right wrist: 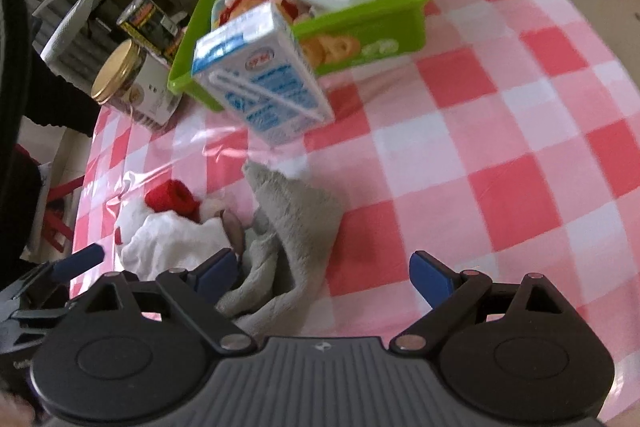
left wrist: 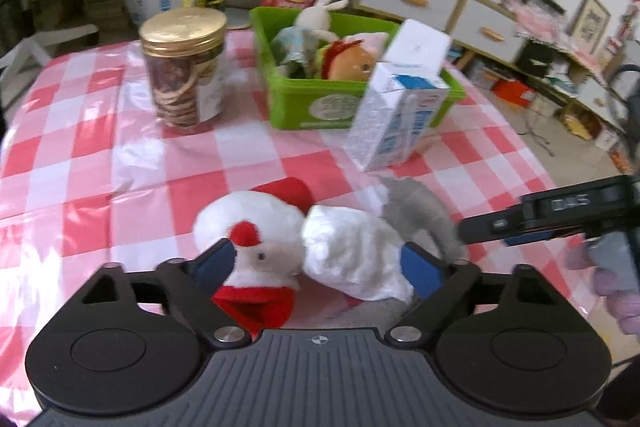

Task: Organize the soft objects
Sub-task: 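Move the left tool to the white cloth while the right tool approaches the grey towel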

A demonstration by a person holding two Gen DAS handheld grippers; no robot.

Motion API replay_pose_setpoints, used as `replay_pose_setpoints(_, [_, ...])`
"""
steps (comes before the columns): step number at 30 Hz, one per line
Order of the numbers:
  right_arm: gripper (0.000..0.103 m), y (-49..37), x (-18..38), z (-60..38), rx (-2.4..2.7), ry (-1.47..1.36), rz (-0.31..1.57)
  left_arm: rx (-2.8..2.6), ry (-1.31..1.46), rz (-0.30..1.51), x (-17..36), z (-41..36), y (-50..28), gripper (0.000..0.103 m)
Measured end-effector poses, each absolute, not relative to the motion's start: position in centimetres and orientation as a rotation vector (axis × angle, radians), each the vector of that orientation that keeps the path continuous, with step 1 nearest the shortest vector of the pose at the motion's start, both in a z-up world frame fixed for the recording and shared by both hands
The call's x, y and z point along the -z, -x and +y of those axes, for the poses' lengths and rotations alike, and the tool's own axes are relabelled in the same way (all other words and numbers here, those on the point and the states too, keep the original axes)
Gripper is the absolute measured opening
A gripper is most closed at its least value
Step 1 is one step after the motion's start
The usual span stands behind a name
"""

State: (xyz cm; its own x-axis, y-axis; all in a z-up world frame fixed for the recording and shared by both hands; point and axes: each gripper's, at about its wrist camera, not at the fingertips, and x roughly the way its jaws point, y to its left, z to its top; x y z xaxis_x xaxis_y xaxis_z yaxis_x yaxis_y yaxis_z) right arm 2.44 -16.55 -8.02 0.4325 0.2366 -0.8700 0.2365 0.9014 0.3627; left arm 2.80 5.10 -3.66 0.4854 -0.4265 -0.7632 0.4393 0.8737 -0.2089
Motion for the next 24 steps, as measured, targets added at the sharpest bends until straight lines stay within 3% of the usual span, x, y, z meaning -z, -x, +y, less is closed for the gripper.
replay_pose_setpoints(6, [0.076, -2.4, 8.7, -15.3, -0.030, -0.459, 1.146, 0.609, -0.021, 0.923, 3.8, 4.0, -2.2, 0.062])
replay_pose_setpoints(10, [0.069, -2.5, 9.2, -14.8, -0.056, -0.466, 1.161, 0.618, -0.030, 0.938, 4.3, 3.4, -2.3, 0.058])
replay_pose_setpoints(19, [0.046, -2.7, 10.1, -14.4, -0.062, -0.466, 1.168, 0.590, -0.058, 0.962, 5.5, 2.5, -2.6, 0.058])
replay_pose_setpoints(22, [0.032, -2.8, 10.1, -14.1, -0.081, -0.452, 1.148, 0.582, -0.066, 0.975, 6.0, 2.2, -2.8, 0.058])
replay_pose_setpoints(24, [0.018, -2.9, 10.2, -13.9, -0.093, -0.454, 1.150, 0.580, -0.067, 0.979, 6.3, 2.0, -2.9, 0.058])
